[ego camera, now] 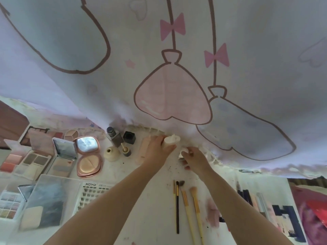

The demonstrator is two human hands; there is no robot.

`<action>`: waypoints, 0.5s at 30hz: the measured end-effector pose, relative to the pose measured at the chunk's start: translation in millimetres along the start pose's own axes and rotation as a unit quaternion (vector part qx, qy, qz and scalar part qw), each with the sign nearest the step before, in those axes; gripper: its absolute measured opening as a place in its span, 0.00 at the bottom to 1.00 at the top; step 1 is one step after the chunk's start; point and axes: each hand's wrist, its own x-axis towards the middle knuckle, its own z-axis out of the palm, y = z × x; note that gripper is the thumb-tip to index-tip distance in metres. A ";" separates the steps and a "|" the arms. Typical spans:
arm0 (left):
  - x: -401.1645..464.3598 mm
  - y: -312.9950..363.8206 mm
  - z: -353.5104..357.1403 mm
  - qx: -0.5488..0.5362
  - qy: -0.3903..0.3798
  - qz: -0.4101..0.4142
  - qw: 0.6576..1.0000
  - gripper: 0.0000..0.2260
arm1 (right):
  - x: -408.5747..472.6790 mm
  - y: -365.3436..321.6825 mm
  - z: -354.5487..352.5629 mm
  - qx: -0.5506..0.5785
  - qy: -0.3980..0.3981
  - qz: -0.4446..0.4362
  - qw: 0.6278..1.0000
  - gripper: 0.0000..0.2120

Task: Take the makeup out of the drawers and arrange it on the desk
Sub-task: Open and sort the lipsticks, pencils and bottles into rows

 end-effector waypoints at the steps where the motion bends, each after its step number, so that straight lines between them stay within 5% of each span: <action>1: 0.8 1.2 4.9 -0.006 -0.002 0.002 1.000 0.17 | 2.1 0.6 1.6 -0.018 0.006 -0.015 1.000 0.14; 8: 2.6 -7.4 16.7 0.134 0.041 0.065 0.988 0.17 | 9.0 10.8 3.3 -0.184 0.070 -0.098 0.976 0.14; 15: -15.6 -13.2 7.7 0.150 0.043 0.062 0.986 0.20 | -14.1 9.7 -9.9 -0.207 0.085 -0.082 0.971 0.19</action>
